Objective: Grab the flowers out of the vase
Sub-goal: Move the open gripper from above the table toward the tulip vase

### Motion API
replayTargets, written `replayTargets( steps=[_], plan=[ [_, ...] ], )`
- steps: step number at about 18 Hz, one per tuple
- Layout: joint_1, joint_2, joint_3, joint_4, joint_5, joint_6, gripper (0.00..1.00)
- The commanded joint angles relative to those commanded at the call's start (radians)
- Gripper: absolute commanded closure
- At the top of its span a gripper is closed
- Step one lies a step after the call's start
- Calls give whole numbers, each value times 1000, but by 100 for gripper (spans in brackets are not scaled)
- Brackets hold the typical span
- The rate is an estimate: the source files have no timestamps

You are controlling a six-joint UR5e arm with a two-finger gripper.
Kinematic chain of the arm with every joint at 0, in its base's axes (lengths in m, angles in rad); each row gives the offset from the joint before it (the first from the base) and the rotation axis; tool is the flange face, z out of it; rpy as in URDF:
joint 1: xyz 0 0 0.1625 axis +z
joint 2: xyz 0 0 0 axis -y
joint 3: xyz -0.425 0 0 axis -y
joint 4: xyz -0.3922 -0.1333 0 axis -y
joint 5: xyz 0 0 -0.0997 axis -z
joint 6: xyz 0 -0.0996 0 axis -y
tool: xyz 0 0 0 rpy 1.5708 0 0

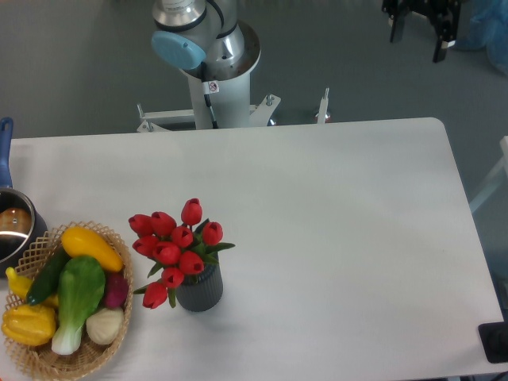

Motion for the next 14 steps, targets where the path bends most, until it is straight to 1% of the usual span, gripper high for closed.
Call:
replayTargets(
  steps=[5, 7, 9, 12, 13, 14],
  plan=[
    [-2, 2, -2, 0, 0, -6, 0],
    [-8, 5, -12, 2, 0, -9, 0],
    [-11, 12, -47, 34, -3, -29, 0],
    [-21, 44, -126, 127, -29, -147, 0],
    [-29, 48, -144, 144, -43, -181, 0],
    [-31, 51, -153, 149, -49, -204, 0]
  ],
)
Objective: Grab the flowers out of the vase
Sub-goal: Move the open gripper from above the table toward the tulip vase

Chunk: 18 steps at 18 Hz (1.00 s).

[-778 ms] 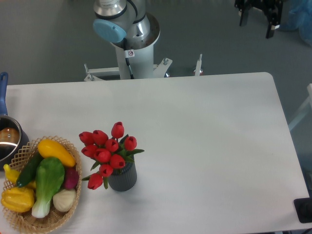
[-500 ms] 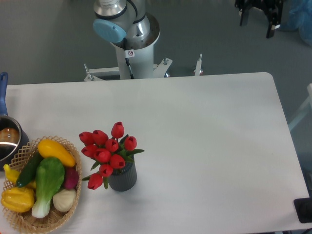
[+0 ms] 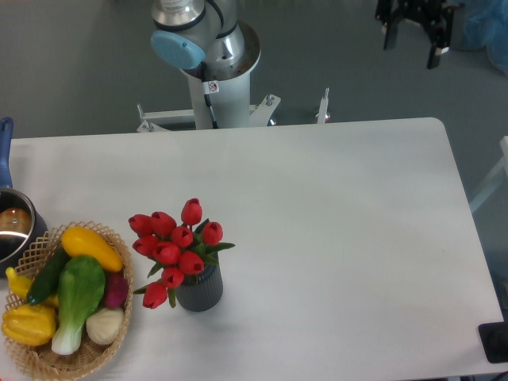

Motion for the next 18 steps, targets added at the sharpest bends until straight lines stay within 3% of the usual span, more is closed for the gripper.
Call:
replayTargets(
  steps=[5, 10, 15, 18],
  plan=[
    [-32, -11, -14, -2, -11, -87, 0],
    [-61, -26, -15, 5, -67, -92, 0],
    [-116, -51, -15, -1, -80, -144, 0],
    [-179, -86, -15, 32, -81, -229, 0]
  ],
)
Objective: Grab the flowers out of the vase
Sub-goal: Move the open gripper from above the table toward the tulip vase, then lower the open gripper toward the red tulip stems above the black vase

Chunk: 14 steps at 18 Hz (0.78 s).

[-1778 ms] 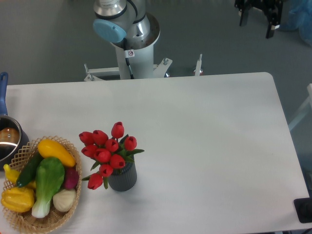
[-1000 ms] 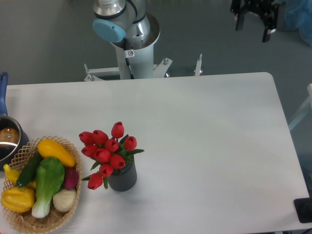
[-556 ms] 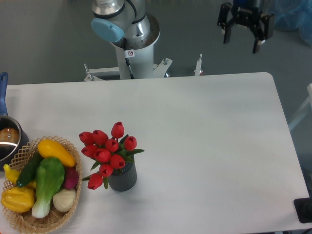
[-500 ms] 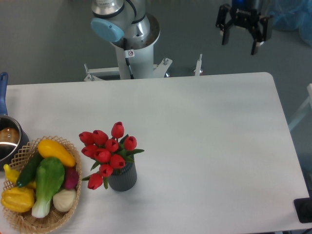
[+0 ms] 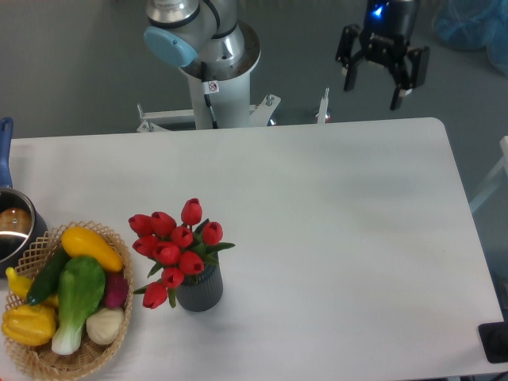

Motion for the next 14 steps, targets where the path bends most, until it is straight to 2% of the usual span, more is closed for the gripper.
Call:
replayTargets(
  steps=[5, 10, 14],
  plan=[
    [-63, -34, -5, 14, -38, -34, 0],
    [-66, -45, -57, 32, -133, -35, 0],
    [-88, -57, -63, 28, -179, -40, 0]
  ],
)
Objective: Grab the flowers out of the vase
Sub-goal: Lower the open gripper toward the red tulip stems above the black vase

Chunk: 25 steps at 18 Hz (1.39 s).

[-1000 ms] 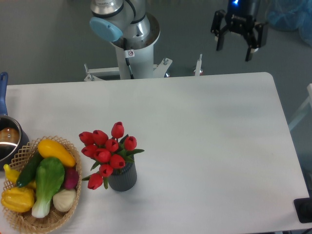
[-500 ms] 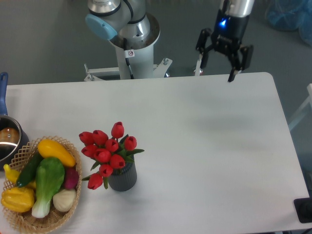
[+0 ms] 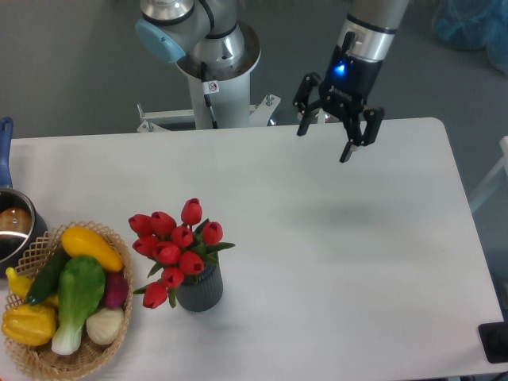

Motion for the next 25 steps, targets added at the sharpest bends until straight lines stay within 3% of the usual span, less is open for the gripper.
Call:
replayTargets(
  steps=[9, 12, 17, 21, 25],
  plan=[
    [-23, -86, 2, 54, -230, -38, 0],
    [-58, -129, 2, 96, -238, -37, 0],
    [-88, -184, 0, 103, -342, -35, 0],
    [-106, -196, 0, 101, -439, -48, 0],
    [-123, -224, 3, 104, -451, -68, 0]
  ],
)
